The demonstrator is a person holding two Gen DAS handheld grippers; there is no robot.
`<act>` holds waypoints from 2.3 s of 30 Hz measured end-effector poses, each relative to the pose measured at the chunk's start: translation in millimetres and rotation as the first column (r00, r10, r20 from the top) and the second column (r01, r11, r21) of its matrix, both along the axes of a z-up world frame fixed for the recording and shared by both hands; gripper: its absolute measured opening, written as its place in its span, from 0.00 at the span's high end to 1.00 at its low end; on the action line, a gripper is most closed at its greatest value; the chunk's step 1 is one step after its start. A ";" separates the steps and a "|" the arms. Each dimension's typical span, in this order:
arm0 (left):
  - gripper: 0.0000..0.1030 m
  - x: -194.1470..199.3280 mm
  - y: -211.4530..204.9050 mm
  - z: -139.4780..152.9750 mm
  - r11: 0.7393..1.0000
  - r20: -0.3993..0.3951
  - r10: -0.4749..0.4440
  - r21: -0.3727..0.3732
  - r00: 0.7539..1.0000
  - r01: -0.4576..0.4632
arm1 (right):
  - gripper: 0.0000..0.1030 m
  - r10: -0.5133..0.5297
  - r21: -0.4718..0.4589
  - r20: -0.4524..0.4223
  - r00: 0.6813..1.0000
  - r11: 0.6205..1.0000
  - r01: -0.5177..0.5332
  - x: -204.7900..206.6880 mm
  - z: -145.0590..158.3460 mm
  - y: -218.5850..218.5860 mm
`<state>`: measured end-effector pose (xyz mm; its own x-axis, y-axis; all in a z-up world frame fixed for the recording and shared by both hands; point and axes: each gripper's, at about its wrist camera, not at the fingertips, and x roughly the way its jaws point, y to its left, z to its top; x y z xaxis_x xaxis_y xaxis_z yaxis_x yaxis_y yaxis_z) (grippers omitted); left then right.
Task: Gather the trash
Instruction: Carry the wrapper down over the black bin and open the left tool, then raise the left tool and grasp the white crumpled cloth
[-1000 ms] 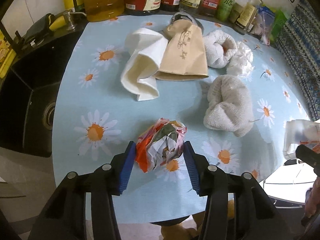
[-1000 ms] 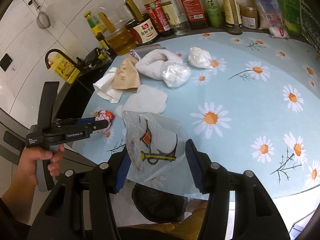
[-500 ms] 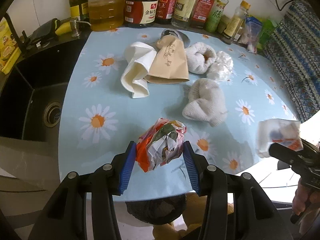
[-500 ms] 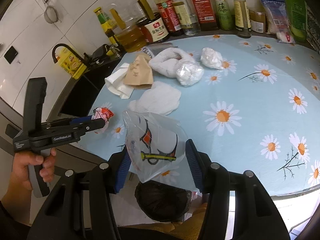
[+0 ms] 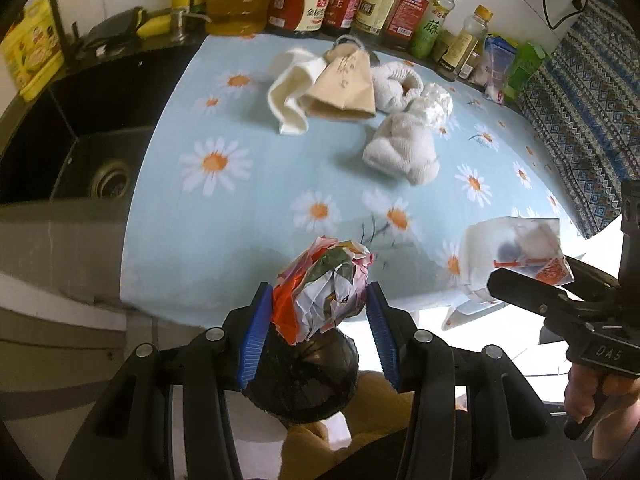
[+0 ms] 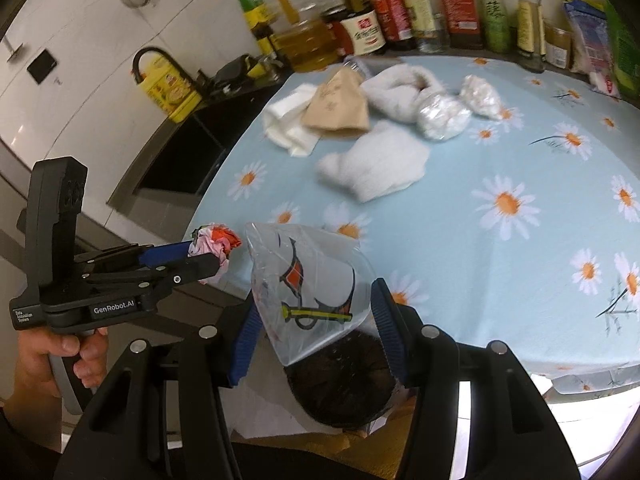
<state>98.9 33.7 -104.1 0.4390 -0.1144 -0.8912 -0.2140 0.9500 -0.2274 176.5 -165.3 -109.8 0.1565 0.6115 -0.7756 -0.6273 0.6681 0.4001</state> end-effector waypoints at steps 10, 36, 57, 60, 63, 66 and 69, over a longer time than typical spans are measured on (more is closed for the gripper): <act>0.55 -48.8 5.5 -37.2 0.996 -0.068 0.045 -0.072 0.997 -0.050 | 0.48 0.061 -0.061 -0.063 0.996 0.996 -0.064 -39.9 -29.8 19.5; 0.36 -79.5 1.5 -112.6 0.965 -0.229 0.037 -0.245 0.973 -0.095 | 0.28 -0.026 -0.133 -0.295 0.955 0.991 -0.014 -56.0 -112.2 11.1; 0.36 -77.0 11.0 -93.5 0.968 -0.192 0.076 -0.222 0.979 -0.119 | 0.27 -0.100 -0.114 -0.260 0.961 0.991 0.072 -46.5 -90.8 -5.4; 0.35 -77.0 11.9 -84.2 0.970 -0.173 0.080 -0.213 0.982 -0.116 | 0.27 -0.099 -0.106 -0.244 0.965 0.992 0.074 -46.1 -82.8 -6.7; 0.35 -76.3 13.8 -72.7 0.972 -0.148 0.089 -0.203 0.985 -0.118 | 0.27 -0.103 -0.093 -0.222 0.970 0.992 0.084 -44.0 -71.7 -9.7; 0.36 -73.9 13.8 -59.9 0.973 -0.117 0.098 -0.199 0.988 -0.119 | 0.27 -0.107 -0.083 -0.198 0.974 0.992 0.092 -40.5 -60.6 -13.5; 0.36 -70.1 11.9 -47.1 0.975 -0.084 0.098 -0.191 0.992 -0.113 | 0.27 -0.112 -0.068 -0.174 0.978 0.992 0.102 -35.8 -49.5 -18.4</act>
<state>28.8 45.6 -151.2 0.3920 -0.2453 -0.8867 -0.3337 0.8602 -0.3855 140.8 -183.7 -159.3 0.0754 0.5514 -0.8308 -0.4735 0.7531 0.4568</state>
